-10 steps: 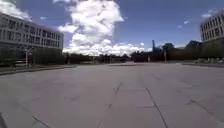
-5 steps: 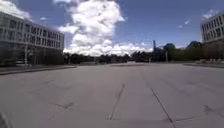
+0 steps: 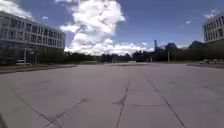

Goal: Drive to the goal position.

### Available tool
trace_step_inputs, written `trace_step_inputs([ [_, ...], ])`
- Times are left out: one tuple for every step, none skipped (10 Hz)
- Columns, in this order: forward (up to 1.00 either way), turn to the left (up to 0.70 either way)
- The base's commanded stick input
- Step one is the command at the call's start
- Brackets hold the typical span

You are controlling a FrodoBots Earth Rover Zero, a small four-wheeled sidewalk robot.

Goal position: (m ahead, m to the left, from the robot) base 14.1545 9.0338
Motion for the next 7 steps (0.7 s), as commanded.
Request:
trace_step_inputs([
  [0.70, 0.00],
  [0.70, 0.00],
  [0.70, -0.02],
  [0.70, -0.16],
  [0.70, -0.35],
  [0.70, -0.35],
  [0.70, -0.35],
])
